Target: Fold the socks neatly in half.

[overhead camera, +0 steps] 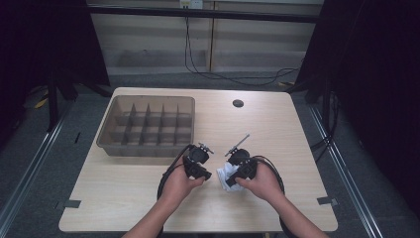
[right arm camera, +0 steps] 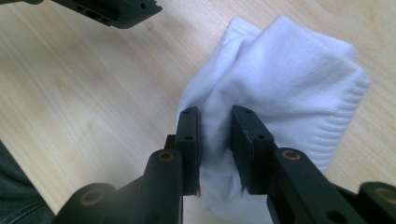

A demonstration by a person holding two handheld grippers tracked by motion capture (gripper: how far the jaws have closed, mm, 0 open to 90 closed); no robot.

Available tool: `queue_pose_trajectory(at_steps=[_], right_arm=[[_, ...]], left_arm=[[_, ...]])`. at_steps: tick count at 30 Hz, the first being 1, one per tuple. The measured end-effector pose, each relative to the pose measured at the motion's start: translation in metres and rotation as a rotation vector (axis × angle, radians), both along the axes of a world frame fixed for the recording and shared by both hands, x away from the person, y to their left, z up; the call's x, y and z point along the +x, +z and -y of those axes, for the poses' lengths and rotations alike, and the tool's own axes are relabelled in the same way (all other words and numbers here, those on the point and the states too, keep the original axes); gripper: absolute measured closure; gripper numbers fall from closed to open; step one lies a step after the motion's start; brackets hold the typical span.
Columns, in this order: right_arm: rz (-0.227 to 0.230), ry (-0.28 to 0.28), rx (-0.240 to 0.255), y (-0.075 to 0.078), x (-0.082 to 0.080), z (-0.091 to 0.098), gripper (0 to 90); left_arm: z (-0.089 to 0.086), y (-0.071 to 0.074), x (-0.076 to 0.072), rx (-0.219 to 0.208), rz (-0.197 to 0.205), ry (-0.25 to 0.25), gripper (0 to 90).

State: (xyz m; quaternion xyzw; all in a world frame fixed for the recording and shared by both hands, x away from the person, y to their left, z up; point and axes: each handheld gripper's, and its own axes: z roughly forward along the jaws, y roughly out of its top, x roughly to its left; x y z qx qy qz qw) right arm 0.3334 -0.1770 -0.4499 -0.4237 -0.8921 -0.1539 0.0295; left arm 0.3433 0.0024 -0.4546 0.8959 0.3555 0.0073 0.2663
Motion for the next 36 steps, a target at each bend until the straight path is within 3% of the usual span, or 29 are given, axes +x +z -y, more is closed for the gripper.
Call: queue_pose_trajectory(at_steps=[4, 13, 25, 31, 33, 36], right_arm=[[0.014, 0.007, -0.014, 0.000, -0.001, -0.004, 72.9], [0.003, 0.003, 0.012, 0.003, 0.000, -0.002, 67.1], [0.004, -0.008, 0.024, 0.025, 0.003, 0.008, 61.0], [0.043, -0.039, 0.048, 0.040, 0.010, 0.018, 69.3], [0.063, -0.049, 0.033, 0.039, 0.014, 0.019, 75.3], [0.055, -0.044, 0.014, 0.032, 0.020, 0.016, 78.7]], left_arm=[[-0.002, 0.001, 0.001, 0.003, -0.004, -0.001, 71.2], [-0.009, 0.002, 0.003, 0.006, -0.011, 0.010, 70.7], [-0.012, 0.002, 0.004, 0.004, -0.017, 0.016, 70.6], [-0.011, 0.001, 0.005, 0.005, -0.017, 0.016, 70.6], [-0.011, 0.001, 0.005, 0.002, -0.016, 0.015, 70.6], [-0.011, 0.001, 0.005, 0.002, -0.018, 0.016, 70.5]])
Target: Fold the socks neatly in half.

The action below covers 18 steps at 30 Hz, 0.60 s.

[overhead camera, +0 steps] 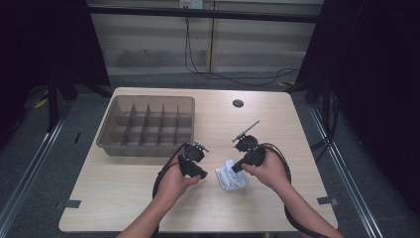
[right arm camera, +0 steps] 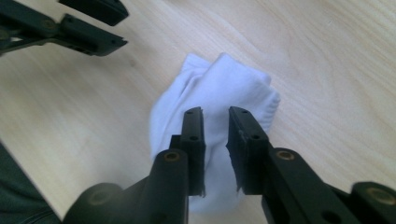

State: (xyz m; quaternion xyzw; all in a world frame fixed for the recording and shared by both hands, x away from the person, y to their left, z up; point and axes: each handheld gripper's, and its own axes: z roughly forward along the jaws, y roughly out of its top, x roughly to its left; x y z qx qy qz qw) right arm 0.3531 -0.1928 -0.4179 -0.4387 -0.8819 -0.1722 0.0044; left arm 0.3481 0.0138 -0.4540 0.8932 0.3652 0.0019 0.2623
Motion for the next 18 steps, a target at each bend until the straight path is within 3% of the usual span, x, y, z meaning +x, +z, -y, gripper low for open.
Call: queue_pose_trajectory(at_steps=[2, 6, 8, 18], right_arm=[[-0.010, 0.010, 0.004, -0.007, 0.003, -0.005, 79.9], [-0.038, 0.032, -0.036, -0.024, 0.003, -0.016, 81.1], [-0.032, 0.030, -0.030, -0.031, 0.000, -0.020, 82.7], [-0.013, 0.010, 0.009, -0.013, -0.002, -0.010, 73.0]], left_arm=[[-0.001, 0.001, 0.000, 0.001, -0.001, 0.004, 70.5], [-0.004, 0.001, 0.001, 0.004, 0.000, 0.001, 70.6], [-0.004, 0.000, 0.000, -0.001, -0.006, 0.012, 70.6], [-0.003, -0.001, 0.000, 0.003, -0.017, 0.005, 70.3]])
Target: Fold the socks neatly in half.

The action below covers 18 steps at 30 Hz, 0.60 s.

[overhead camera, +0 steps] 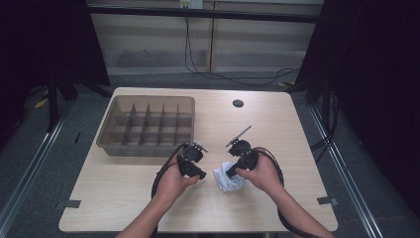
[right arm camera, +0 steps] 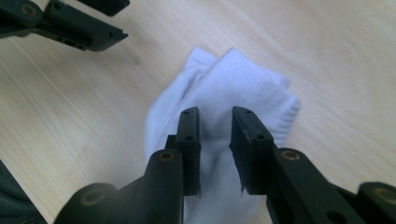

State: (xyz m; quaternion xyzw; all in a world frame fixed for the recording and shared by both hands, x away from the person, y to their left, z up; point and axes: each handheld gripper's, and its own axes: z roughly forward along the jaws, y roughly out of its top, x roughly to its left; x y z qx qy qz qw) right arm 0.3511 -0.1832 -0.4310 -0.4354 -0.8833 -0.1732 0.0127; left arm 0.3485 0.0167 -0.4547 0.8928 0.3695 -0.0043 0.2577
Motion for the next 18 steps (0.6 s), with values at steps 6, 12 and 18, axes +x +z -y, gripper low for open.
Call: queue_pose_trajectory(at_steps=[6, 12, 18], right_arm=[[0.029, -0.053, 0.012, 0.012, 0.001, 0.025, 71.7], [0.009, -0.072, -0.025, 0.001, -0.001, 0.040, 71.0], [-0.014, -0.053, -0.022, -0.014, -0.005, 0.033, 70.2]], left_arm=[[0.001, 0.000, 0.000, -0.002, -0.004, -0.001, 70.2], [0.001, 0.002, 0.001, -0.003, -0.007, -0.001, 70.1], [-0.001, 0.004, 0.001, 0.000, -0.010, 0.000, 70.0]])
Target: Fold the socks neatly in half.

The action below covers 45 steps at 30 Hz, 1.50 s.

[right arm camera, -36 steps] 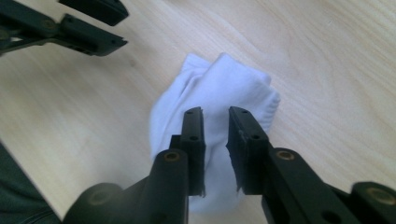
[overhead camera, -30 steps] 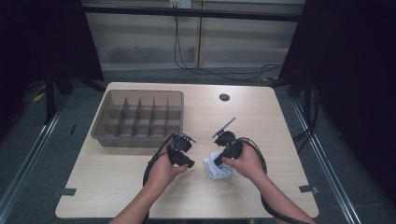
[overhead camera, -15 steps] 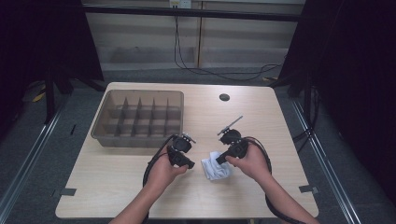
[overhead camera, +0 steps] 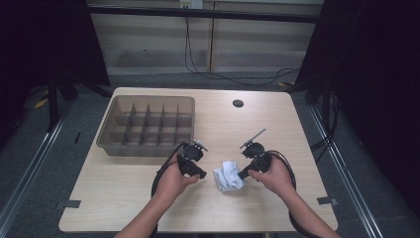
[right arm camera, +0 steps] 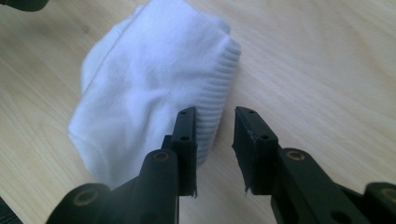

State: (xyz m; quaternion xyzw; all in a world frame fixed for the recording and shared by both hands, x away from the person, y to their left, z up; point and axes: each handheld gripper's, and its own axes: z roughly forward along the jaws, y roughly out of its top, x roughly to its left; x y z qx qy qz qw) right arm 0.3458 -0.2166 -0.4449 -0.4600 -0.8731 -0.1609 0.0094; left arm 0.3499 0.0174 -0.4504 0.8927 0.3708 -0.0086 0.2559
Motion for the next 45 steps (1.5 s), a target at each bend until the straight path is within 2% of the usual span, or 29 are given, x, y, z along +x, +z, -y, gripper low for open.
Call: queue_pose_trajectory(at_steps=[6, 8, 15, 18, 21, 24, 29, 32, 35, 45], right_arm=[[-0.005, 0.022, 0.026, -0.001, -0.002, -0.016, 69.1], [-0.003, 0.036, 0.036, -0.003, -0.003, -0.023, 68.2], [-0.001, 0.065, 0.071, -0.007, -0.005, -0.050, 66.9], [-0.006, 0.083, 0.085, -0.008, -0.005, -0.061, 63.6], [0.010, 0.093, 0.090, -0.009, -0.006, -0.067, 58.1], [0.035, 0.075, 0.099, -0.006, -0.005, -0.060, 52.4], [0.075, 0.032, 0.105, -0.001, -0.003, -0.038, 46.0], [0.101, 0.019, 0.084, -0.002, -0.003, -0.026, 42.1], [0.108, 0.003, 0.089, -0.006, -0.004, -0.016, 39.7], [0.169, -0.005, 0.047, -0.014, -0.003, -0.003, 29.7]], left_arm=[[-0.003, 0.006, 0.002, -0.024, 0.000, 0.032, 69.3], [-0.005, 0.008, 0.003, -0.017, -0.002, 0.021, 68.8], [-0.013, 0.016, 0.005, -0.020, -0.007, 0.038, 68.1], [-0.016, 0.018, 0.006, -0.018, -0.007, 0.040, 67.9], [-0.019, 0.018, 0.007, -0.016, -0.015, 0.040, 67.5], [-0.019, 0.018, 0.007, -0.014, -0.015, 0.042, 66.7], [-0.017, 0.018, 0.007, -0.015, -0.023, 0.042, 65.5], [-0.015, 0.019, 0.007, -0.015, -0.025, 0.043, 65.2], [-0.014, 0.019, 0.008, -0.009, -0.027, 0.041, 64.5], [-0.012, 0.020, 0.008, 0.002, -0.039, 0.051, 61.7]])
